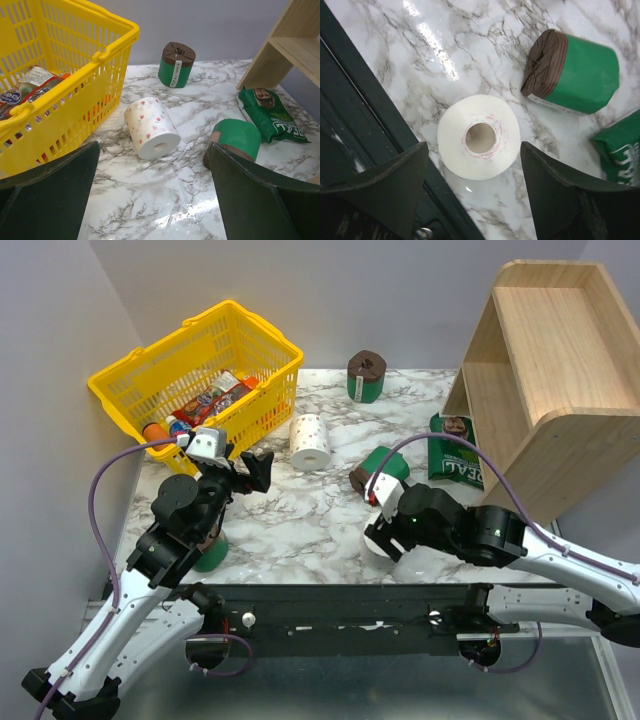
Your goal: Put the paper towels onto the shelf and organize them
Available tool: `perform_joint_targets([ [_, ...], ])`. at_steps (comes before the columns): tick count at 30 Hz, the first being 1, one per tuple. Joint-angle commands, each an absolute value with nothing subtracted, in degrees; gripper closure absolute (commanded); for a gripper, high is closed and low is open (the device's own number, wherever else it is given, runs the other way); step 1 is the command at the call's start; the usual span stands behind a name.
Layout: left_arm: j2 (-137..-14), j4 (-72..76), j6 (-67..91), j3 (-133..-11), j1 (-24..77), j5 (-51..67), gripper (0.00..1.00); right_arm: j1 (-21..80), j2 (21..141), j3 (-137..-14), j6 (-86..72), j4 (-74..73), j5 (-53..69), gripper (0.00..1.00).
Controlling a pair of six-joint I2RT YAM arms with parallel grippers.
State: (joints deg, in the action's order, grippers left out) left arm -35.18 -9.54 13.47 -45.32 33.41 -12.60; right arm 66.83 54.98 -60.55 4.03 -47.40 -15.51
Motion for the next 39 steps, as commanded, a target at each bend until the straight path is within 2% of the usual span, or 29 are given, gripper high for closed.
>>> perform_joint_targets([
  [1,-35.2,-9.5,13.4,-45.4,33.7,-14.3,0.01,67.1,58.6,-59.9,-13.4,-45.0,-19.2,0.18],
  [13,-35.1,-9.8,13.5,-45.4,33.7,-14.9,0.01,67.1,71.1,-64.7,-30.0,-53.7,-23.6,0.17],
  [21,-35.3,-9.8,13.6,-45.5,33.7,-14.6,0.01,67.2,73.6,-63.1,-31.9,-52.0,-22.1,0.20],
  [33,-35.4,-9.9,13.6,-45.4,33.7,-14.6,0.01,67.2,77.8,-62.0,-33.2,-51.8,-26.5,0.20],
  [39,-35.3,-9.8,13.6,-45.5,33.7,-14.6,0.01,67.1,80.0,-60.8,-33.5,-51.2,-27.4,0.26],
])
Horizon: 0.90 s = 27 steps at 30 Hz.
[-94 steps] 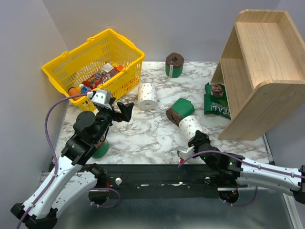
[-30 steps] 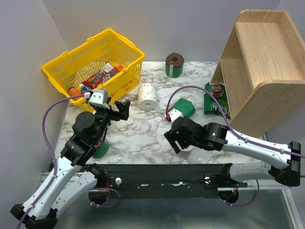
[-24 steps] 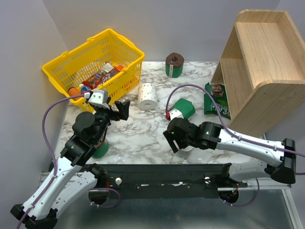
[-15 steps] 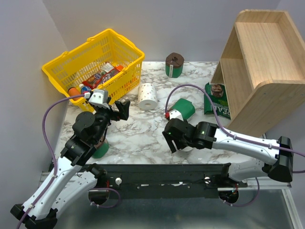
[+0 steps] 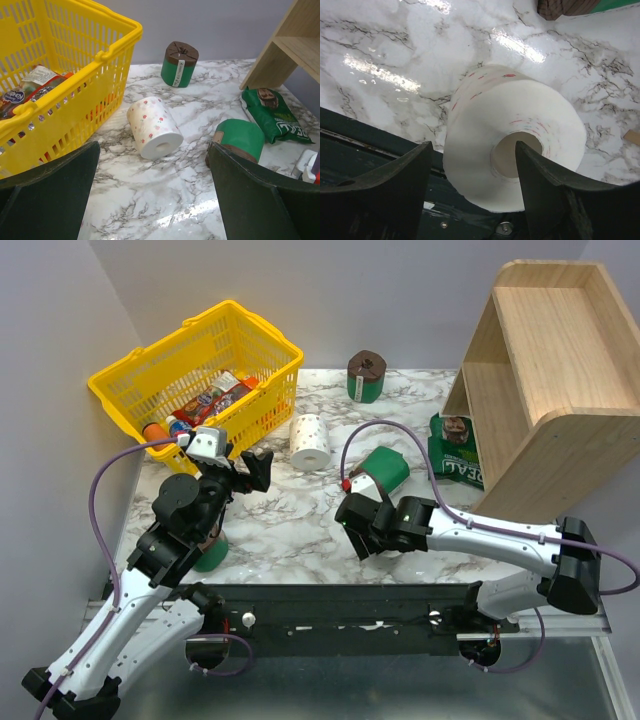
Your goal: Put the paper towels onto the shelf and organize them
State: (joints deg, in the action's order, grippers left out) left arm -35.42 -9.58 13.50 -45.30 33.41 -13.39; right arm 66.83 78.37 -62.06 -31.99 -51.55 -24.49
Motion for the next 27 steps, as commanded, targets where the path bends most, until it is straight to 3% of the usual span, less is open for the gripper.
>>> perform_joint_targets([
  [1,-35.3,-9.8,13.6,-45.5,33.7,-14.6,0.01,67.1,80.2,-60.9,-33.6,-51.2,-27.4,0.26],
  [4,-35.2,-9.8,13.5,-45.5,33.7,-14.6,0.01,67.2,80.2,-61.0,-33.5,-50.9,-27.7,0.30],
  [8,-35.1,-9.8,13.6,-45.5,33.7,-14.7,0.01,67.2,79.8,-61.7,-31.7,-50.7,-27.5,0.51],
  [11,-34.8,-9.8,13.5,-45.4,33.7,-14.7,0.01,67.2,78.5,-62.7,-27.9,-51.5,-27.4,0.61],
  [20,-34.5,-9.8,13.5,-45.4,33.7,-14.8,0.01,67.2,71.1,-76.4,-10.7,-61.2,-25.0,0.62],
  [24,-34.2,-9.8,13.5,-45.5,33.7,-14.9,0.01,66.7,71.7,-89.8,-1.1,-65.0,-28.8,0.66],
  [27,-34.0,-9.8,13.5,-45.4,33.7,-15.3,0.01,66.4,79.6,-110.0,5.8,-73.9,-33.7,0.62],
])
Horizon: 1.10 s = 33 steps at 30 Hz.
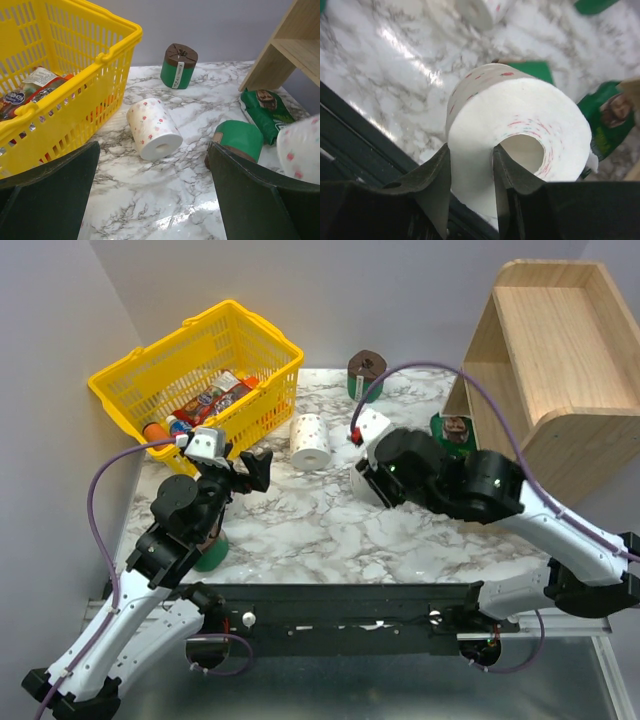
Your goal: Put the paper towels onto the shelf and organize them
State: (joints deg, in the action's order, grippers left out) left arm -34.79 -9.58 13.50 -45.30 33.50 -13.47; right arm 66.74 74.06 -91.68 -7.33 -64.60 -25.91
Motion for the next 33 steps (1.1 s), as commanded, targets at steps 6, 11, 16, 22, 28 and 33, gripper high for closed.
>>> perform_joint_targets([
  [6,-33.9,-9.8,13.4,-45.3,33.7,-15.6,0.01,59.6,82.4,-124.8,24.1,-63.7,-47.3,0.61],
  [11,-34.0,-9.7,13.4,-45.1,33.7,-15.7,0.01,53.6,77.7,-122.4,38.7,-41.5,-55.3,0.60],
  [16,-34.5,-9.8,13.6,-45.3,33.8,-14.7,0.01,48.7,73.7,-120.8,51.7,-32.7,-56.3,0.54],
  [22,-34.0,-9.5,13.8,-45.2,33.9,-14.5,0.01,40.1,69.9,-117.9,57.5,-34.0,-51.4,0.54],
  [28,-34.0,-9.5,13.7,-45.0,34.1,-14.5,0.01,32.8,68.8,-116.2,53.1,-42.6,-39.5,0.52],
  [33,-34.5,-9.4,13.7,-45.1,34.2,-14.3,0.01,27.1,70.0,-116.1,51.1,-45.1,-35.0,0.57],
])
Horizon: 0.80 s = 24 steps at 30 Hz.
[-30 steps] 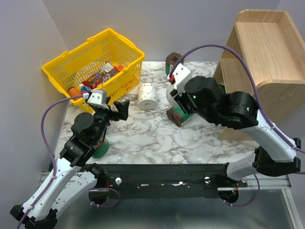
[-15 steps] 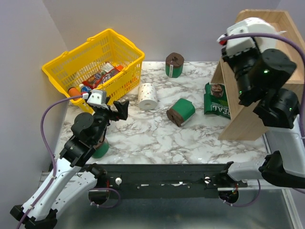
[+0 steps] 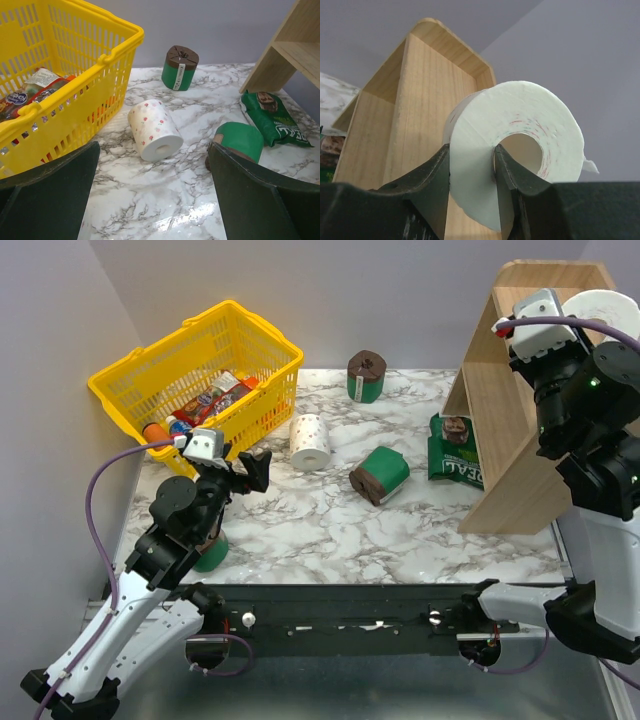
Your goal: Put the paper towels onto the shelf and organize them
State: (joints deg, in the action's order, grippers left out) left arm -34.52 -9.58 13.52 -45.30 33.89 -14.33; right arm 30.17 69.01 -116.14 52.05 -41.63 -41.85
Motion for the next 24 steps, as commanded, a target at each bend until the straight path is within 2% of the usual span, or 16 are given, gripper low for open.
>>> perform_joint_targets([
  [1,-34.6,-9.4,13.8,-45.0,34.2,-14.2,0.01,26.5,70.0,-116.1,50.9,-45.1,-34.5,0.57],
  [18,-36.1,-9.6,13.7,-45.1,34.3,-14.1,0.01,14.3,74.0,-113.5,50.2,-39.0,-22.1,0.55],
  [24,-36.0,-9.4,13.4,-45.1,34.3,-14.2,0.01,13.2,75.8,-113.5,52.9,-33.1,-24.1,0.48],
])
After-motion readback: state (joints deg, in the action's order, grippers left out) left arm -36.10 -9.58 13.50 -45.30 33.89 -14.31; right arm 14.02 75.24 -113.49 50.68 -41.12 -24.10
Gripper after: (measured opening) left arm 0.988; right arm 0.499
